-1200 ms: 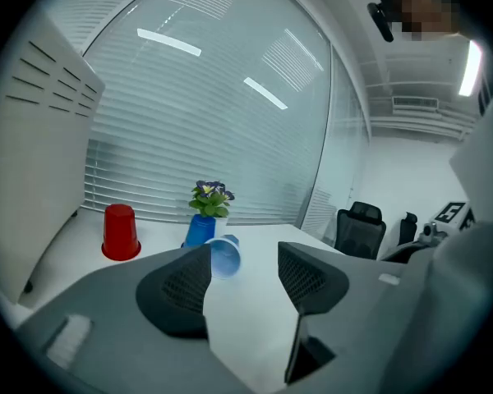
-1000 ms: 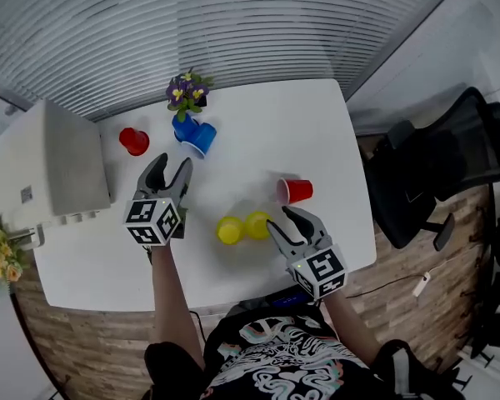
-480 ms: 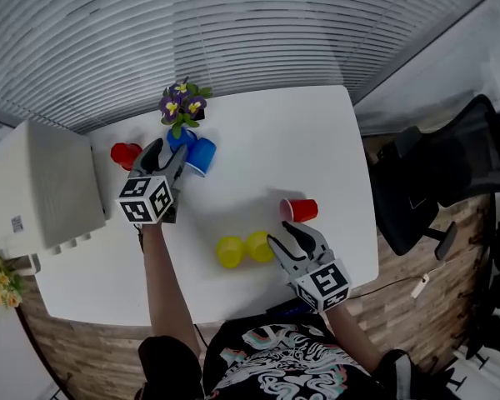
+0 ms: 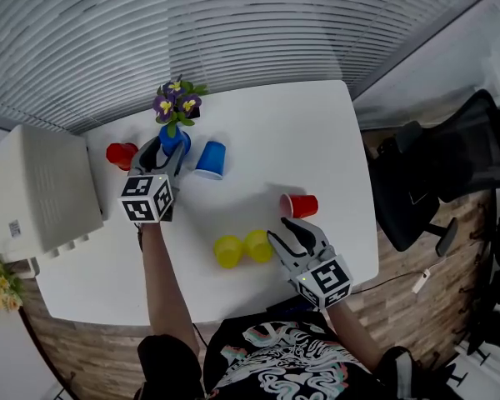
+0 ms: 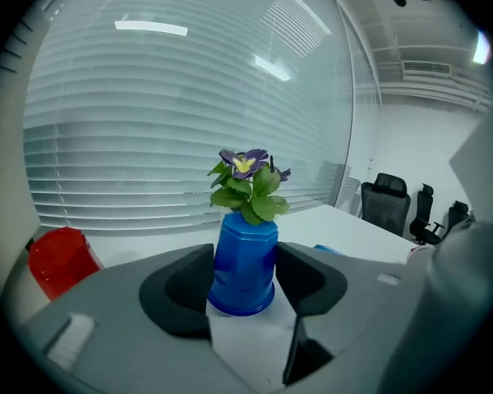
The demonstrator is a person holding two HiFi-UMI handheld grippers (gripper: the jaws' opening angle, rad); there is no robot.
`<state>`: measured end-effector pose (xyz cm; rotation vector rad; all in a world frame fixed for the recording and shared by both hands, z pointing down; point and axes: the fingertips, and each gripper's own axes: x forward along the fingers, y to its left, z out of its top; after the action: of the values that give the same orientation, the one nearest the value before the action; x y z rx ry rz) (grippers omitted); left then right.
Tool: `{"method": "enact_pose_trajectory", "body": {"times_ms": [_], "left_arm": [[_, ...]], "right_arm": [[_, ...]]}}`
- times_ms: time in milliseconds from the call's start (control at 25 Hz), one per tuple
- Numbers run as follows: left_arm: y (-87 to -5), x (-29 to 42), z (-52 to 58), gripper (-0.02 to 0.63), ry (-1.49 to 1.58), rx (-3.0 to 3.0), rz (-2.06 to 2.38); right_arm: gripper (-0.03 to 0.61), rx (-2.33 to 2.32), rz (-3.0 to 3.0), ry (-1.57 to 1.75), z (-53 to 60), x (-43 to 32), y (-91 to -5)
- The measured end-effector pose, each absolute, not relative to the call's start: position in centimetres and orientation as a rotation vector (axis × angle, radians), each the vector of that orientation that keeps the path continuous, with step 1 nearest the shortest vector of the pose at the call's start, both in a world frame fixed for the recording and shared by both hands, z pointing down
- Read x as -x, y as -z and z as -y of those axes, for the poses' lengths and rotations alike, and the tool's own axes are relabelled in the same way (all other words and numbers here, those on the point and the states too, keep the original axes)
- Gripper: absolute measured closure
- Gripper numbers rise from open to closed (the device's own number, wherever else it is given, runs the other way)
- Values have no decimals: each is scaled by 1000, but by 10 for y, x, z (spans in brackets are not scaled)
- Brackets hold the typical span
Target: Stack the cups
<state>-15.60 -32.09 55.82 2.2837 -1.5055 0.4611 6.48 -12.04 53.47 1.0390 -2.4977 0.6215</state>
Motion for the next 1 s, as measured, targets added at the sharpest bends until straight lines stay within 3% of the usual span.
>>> {"method": "enact_pose_trajectory", "body": {"times_ms": [1000], "left_arm": [[-546,140,108,383,-334,-2312,1469]], "right_arm": [[422,-1112,2503,-562,66,-67,-514]]}}
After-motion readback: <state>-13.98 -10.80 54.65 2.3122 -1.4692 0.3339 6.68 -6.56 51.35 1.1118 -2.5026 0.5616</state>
